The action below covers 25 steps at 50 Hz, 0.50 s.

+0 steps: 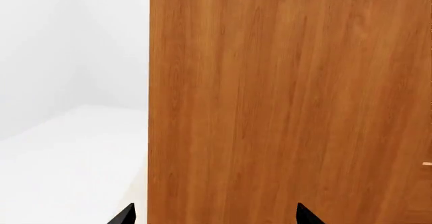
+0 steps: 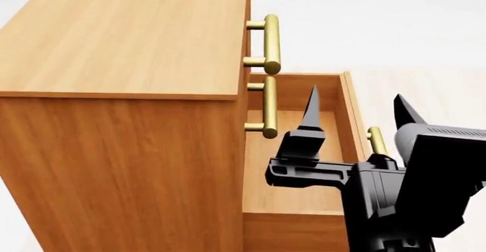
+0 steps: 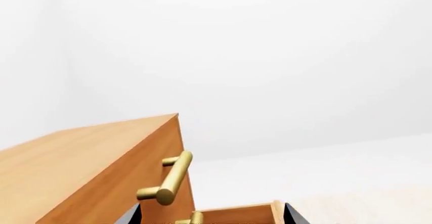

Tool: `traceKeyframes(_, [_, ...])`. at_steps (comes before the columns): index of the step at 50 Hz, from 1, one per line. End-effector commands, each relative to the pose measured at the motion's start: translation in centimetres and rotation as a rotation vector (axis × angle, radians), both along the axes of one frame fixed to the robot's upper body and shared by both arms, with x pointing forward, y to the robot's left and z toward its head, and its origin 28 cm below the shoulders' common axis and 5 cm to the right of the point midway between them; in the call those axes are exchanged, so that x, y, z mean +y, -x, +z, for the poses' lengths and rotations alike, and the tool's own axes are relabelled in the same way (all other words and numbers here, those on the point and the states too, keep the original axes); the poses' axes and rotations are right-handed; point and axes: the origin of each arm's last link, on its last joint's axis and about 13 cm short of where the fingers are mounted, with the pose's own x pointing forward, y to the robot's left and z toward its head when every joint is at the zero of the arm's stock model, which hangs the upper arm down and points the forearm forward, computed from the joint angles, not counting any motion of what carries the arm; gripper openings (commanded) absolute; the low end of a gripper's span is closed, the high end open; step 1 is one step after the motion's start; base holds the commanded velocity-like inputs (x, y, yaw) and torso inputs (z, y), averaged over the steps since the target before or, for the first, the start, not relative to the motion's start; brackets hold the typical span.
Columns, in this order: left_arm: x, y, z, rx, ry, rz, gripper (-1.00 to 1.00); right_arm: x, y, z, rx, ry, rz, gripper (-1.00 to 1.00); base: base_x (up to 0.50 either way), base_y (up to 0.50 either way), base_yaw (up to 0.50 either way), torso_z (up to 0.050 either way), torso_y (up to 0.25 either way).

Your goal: Put the bowl in the bottom drawer of the cabinet and close it.

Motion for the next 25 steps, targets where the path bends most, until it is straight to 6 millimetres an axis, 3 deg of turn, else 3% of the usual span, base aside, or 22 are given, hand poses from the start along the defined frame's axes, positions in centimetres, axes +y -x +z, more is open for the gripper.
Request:
traceKeyframes(1, [0.0, 0.1, 0.0, -0.001, 0.001, 0.0, 1.0, -0.4, -0.3, -0.4, 0.009, 0.012, -0.027, 1.0, 0.0, 0.0, 0.0, 0.0, 0.0])
traceKeyframes(19, [0.0, 0.1, 0.1, 0.002, 0.003, -0.01, 1.0, -1.0, -2.1, -2.8, 0.124, 0.126, -0.057, 1.0, 0.0, 0.0, 0.0, 0.0, 0.0])
traceKeyframes(25, [0.0, 0.1, 0.0, 0.001, 0.002, -0.011, 1.0, -1.4, -2.8, -2.8, 0.226, 0.053, -0.039, 1.0, 0.0, 0.0, 0.0, 0.0, 0.0])
